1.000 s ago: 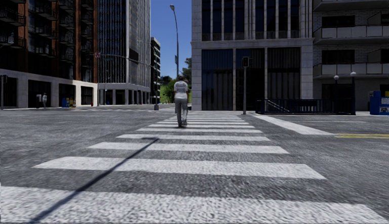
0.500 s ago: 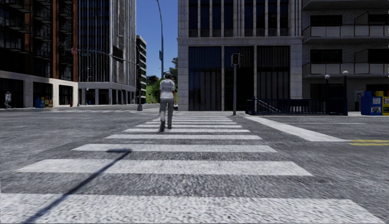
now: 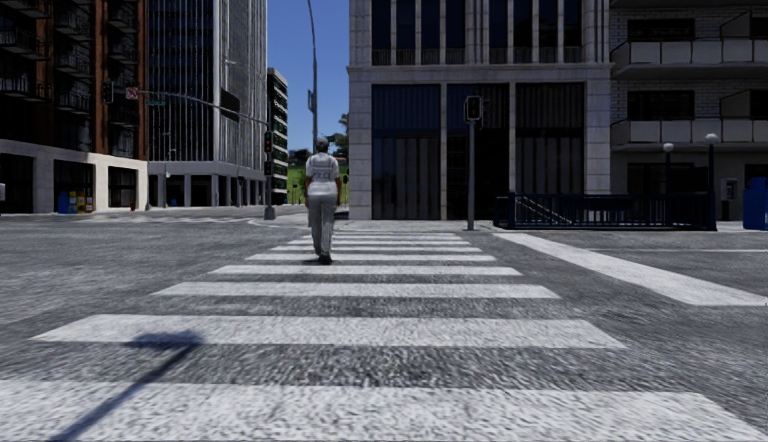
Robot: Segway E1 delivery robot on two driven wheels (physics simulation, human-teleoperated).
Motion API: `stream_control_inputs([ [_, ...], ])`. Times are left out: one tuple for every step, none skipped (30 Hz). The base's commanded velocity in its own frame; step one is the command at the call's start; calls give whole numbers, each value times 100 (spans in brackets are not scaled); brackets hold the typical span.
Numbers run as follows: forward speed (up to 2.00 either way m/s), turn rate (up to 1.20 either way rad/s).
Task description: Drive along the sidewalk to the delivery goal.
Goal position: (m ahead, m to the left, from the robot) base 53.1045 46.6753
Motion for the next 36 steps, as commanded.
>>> stream_control_inputs([
  [200,0],
  [200,0],
  [200,0],
  [200,0],
  [200,0],
  [200,0],
  [200,0],
  [200,0],
  [200,0],
  [200,0],
  [200,-3],
  [200,-9],
  [200,-9],
  [200,-26],
  [200,-38],
  [200,-42],
  [200,-42],
  [200,-43],
  [200,-43],
  [200,-43],
  [200,-43],
  [200,-34],
  [200,-18],
  [200,0],
  [200,0],
  [200,0],
  [200,0],
  [200,0],
  [200,0],
  [200,0],
  [200,0],
  [200,0],
  [200,0],
  [200,0],
  [200,0],
  [200,0],
])
